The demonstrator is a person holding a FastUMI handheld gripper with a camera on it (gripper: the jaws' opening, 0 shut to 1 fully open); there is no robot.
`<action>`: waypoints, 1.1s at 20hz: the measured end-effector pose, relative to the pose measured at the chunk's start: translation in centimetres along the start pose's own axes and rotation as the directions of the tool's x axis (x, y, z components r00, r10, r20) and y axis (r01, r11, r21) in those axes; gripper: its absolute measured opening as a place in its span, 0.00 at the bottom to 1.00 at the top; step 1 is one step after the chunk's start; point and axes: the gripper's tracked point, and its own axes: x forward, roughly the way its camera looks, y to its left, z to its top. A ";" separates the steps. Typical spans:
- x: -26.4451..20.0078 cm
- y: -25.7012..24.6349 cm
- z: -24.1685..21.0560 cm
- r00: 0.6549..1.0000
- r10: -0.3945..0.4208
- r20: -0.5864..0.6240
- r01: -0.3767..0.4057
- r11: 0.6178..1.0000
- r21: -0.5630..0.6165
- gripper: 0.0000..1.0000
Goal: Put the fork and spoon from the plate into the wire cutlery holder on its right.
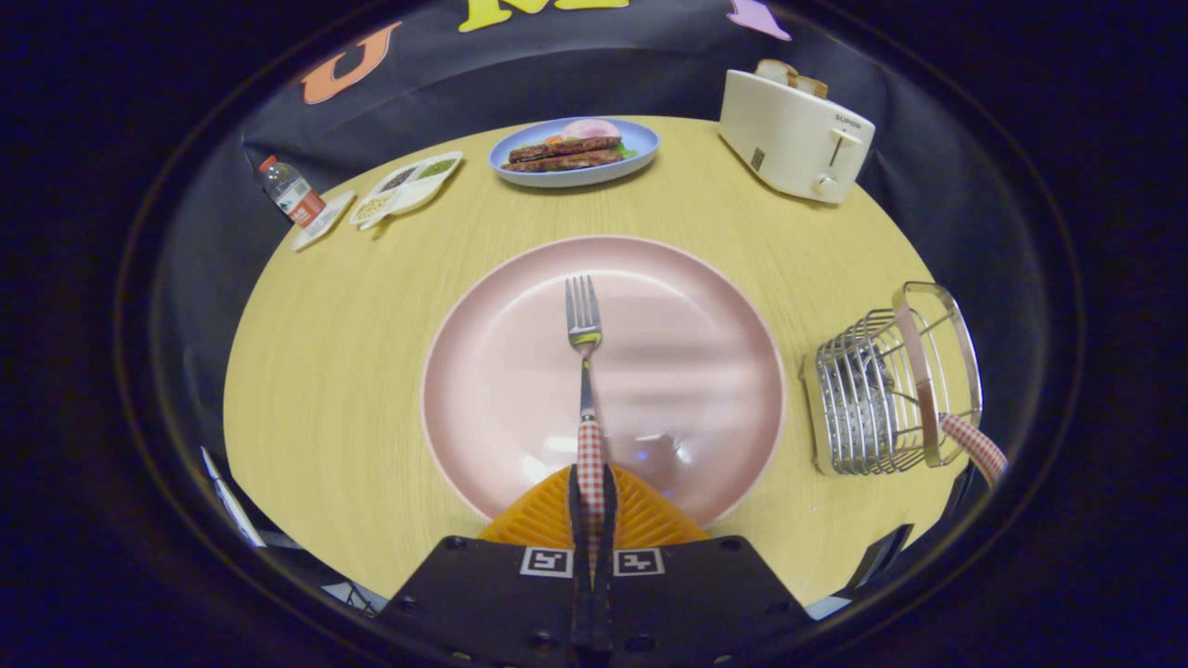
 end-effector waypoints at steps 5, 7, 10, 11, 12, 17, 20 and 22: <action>-5.7 -0.9 2.5 0.998 0.059 -0.017 -0.059 0.998 0.015 0.01; -9.1 -1.9 4.1 0.997 0.072 -0.024 -0.072 0.997 0.002 0.01; -14.2 -5.4 6.5 0.997 0.066 -0.028 -0.066 0.998 0.000 0.01; -15.6 -6.9 7.1 0.998 0.056 -0.032 -0.056 0.998 0.007 0.01; -16.7 -8.4 7.3 0.998 0.047 -0.044 -0.046 0.999 0.021 0.01; -19.7 -13.7 4.7 0.976 0.026 -0.217 -0.004 0.995 0.102 0.01; -19.7 -14.9 2.1 0.934 0.056 -0.352 -0.001 0.988 0.154 0.01; -19.4 -15.3 1.4 0.902 0.073 -0.425 0.006 0.984 0.180 0.01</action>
